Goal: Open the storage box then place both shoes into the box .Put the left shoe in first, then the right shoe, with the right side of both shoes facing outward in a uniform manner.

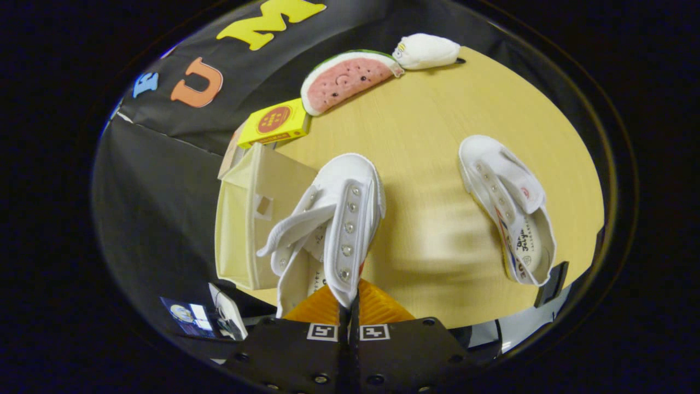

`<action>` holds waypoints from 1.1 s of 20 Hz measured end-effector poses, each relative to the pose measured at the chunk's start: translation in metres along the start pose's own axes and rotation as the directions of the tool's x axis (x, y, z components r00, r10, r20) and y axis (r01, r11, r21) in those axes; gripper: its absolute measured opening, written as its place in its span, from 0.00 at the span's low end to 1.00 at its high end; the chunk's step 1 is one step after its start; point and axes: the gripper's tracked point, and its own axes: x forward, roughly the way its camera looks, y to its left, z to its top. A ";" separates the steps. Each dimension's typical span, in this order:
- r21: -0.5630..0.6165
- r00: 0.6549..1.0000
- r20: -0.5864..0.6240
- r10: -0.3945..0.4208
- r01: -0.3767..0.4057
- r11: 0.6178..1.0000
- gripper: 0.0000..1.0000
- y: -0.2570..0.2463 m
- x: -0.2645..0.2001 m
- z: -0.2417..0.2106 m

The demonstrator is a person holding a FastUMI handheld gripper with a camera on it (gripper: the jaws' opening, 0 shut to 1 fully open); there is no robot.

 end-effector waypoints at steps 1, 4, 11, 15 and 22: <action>-0.005 1.000 0.022 0.002 -0.002 1.000 0.00 0.014 -0.012 0.006; -0.030 0.997 0.082 0.015 -0.012 0.999 0.00 0.066 -0.040 0.027; -0.111 0.990 0.137 0.041 -0.026 0.993 0.00 0.193 -0.022 0.055; -0.146 0.993 0.109 0.033 -0.016 0.989 0.00 0.233 0.028 0.047; -0.157 0.996 0.079 -0.027 0.040 0.987 0.00 0.238 0.092 0.026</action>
